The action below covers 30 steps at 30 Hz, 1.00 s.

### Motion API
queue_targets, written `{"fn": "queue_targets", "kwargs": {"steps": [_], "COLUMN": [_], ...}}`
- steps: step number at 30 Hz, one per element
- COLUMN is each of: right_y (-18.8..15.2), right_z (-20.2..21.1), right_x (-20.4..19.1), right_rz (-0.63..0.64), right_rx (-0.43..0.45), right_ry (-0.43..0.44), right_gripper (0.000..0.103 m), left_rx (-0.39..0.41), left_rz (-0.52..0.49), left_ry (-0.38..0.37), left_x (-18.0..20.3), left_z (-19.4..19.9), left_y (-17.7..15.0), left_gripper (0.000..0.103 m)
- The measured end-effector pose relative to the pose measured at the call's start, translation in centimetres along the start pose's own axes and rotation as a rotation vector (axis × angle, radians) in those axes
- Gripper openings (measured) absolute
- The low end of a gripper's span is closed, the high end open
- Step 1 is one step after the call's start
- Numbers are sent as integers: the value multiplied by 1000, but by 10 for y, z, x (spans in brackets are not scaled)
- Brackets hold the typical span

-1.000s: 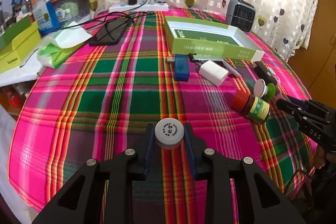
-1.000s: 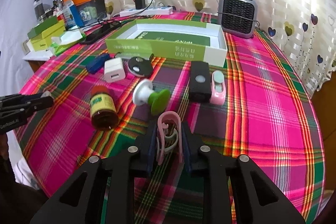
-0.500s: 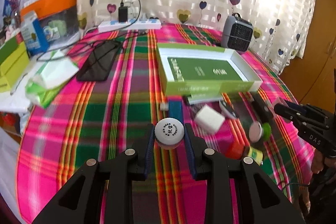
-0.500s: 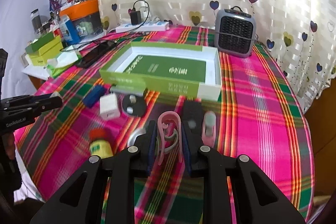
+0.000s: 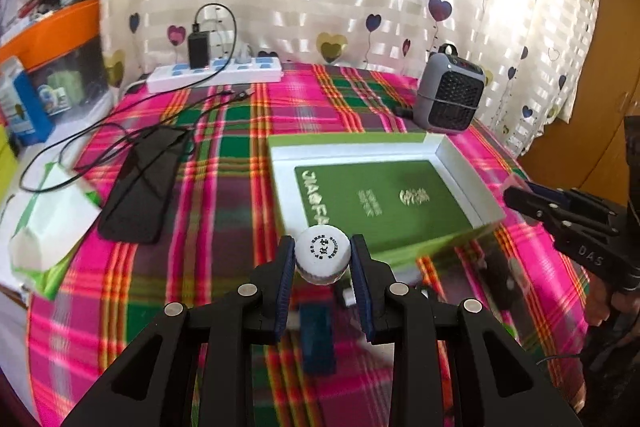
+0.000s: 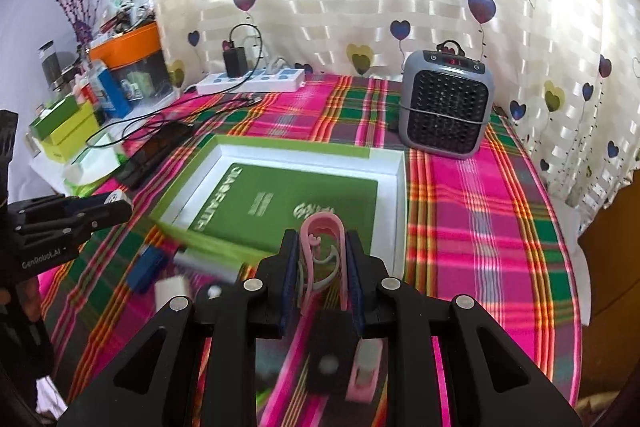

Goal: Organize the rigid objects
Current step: 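Carry the white cap and pink clip with both tools over the green box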

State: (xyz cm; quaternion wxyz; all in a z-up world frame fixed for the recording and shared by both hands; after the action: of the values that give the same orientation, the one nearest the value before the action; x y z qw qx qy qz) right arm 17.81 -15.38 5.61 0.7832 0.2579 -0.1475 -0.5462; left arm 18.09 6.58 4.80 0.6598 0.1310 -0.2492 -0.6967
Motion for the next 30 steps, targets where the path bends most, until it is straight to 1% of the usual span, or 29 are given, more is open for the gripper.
{"fn": "queue_targets", "kwargs": {"steps": [9, 12, 21, 26, 30], "right_y": [32, 41, 54, 58, 59], "right_z": [-40, -55, -92, -101, -106], "right_x": [20, 24, 27, 28, 29], "right_rz": [-25, -26, -15, -5, -2], "right_rx": [-64, -88, -146, -153, -162], "right_ry": [3, 3, -8, -32, -28], "right_gripper": [24, 24, 24, 24, 24], "left_rx": [-26, -55, -97, -114, -114], "left_rz": [-13, -7, -16, -29, -44], "left_ry": [8, 14, 19, 39, 64], "left_x": [1, 0, 1, 3, 5], "left_z": [-36, -54, -83, -92, -96], "left_y": [42, 52, 61, 62, 62], "left_gripper": [26, 26, 26, 26, 26]}}
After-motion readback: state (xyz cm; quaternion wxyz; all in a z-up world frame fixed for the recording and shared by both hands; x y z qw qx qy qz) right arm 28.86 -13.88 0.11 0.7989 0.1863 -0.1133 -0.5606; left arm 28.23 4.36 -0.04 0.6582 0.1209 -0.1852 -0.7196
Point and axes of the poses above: each gripper's, at about its wrist camera, not at the fingertips, and z roughly against the way its jaws point, x to its right, y to its top, the point moved 3 cm from there along -z, roughly the way its jaws point, and after that the axes turned 13 degrees about -x, right-handed, at the moved point
